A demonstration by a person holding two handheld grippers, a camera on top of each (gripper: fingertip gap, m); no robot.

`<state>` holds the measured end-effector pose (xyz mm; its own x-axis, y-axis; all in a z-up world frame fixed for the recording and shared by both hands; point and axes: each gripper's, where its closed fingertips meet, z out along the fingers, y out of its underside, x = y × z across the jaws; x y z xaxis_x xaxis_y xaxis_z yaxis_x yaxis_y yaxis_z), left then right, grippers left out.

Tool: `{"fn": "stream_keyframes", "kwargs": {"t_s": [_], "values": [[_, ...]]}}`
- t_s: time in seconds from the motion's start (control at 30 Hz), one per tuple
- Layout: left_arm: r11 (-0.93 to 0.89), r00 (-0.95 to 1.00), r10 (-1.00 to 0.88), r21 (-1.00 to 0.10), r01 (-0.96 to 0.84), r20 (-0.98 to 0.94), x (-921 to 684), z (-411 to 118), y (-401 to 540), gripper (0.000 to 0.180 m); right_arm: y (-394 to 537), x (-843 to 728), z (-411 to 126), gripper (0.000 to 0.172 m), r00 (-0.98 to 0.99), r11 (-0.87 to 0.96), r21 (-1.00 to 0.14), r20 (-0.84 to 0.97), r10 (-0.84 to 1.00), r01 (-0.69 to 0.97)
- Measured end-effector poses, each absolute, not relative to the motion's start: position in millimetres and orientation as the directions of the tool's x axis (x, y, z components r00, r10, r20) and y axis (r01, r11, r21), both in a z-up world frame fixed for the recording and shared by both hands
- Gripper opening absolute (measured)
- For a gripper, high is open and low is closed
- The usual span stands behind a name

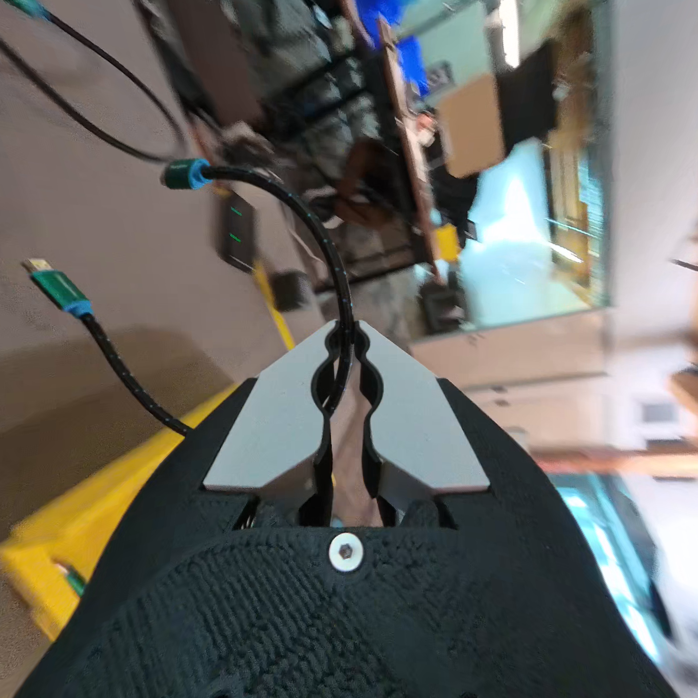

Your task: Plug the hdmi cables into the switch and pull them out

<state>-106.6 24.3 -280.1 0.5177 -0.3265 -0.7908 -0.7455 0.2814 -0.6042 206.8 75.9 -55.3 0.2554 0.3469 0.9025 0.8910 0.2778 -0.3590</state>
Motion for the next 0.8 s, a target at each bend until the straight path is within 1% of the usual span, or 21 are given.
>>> {"fn": "stream_keyframes", "kwargs": {"t_s": [0.07,0.13,0.23,0.3,0.37,0.5,0.63,0.67,0.7,0.73,0.8], "values": [[0.282,0.509,-0.328,-0.597,-0.751,-0.796,-106,-281,24,0.02,73,256,-36,0.004,0.257,0.191,-0.31,0.931,0.26,0.931],[0.285,0.496,-0.327,-0.584,-0.76,-0.805,-104,-283,24,0.02,73,301,-31,0.004,0.25,0.089,-0.275,0.942,0.226,0.957],[0.293,0.464,-0.328,-0.556,-0.778,-0.823,-100,-286,23,0.02,79,357,-42,0.004,0.212,-0.047,-0.207,0.955,0.205,0.977],[0.305,0.433,-0.338,-0.533,-0.789,-0.836,-96,-290,22,0.02,87,380,-57,0.004,0.228,-0.093,-0.212,0.949,0.22,0.973],[0.319,0.4,-0.335,-0.502,-0.804,-0.853,-92,-292,20,0.021,97,391,-78,0.005,0.201,-0.1,-0.181,0.947,0.252,0.978],[0.339,0.346,-0.316,-0.446,-0.828,-0.884,-87,-295,18,0.021,109,387,-123,0.004,0.142,-0.055,-0.13,0.923,0.358,0.99],[0.336,0.334,-0.323,-0.438,-0.834,-0.885,-87,-298,18,0.021,114,383,-160,0.004,0.125,-0.055,-0.112,0.869,0.479,0.992],[0.335,0.336,-0.325,-0.44,-0.833,-0.884,-87,-298,18,0.021,115,384,-167,0.007,0.134,-0.07,-0.114,0.853,0.505,0.991],[0.334,0.338,-0.327,-0.442,-0.832,-0.883,-87,-298,19,0.021,116,387,-171,0.016,0.15,-0.102,-0.113,0.841,0.519,0.988],[0.333,0.339,-0.33,-0.444,-0.832,-0.881,-87,-299,19,0.021,117,391,-172,0.029,0.17,-0.15,-0.107,0.839,0.516,0.983],[0.33,0.337,-0.335,-0.444,-0.833,-0.88,-86,-300,20,0.021,118,393,-158,0.047,0.161,-0.21,-0.071,0.878,0.451,0.975]]}}
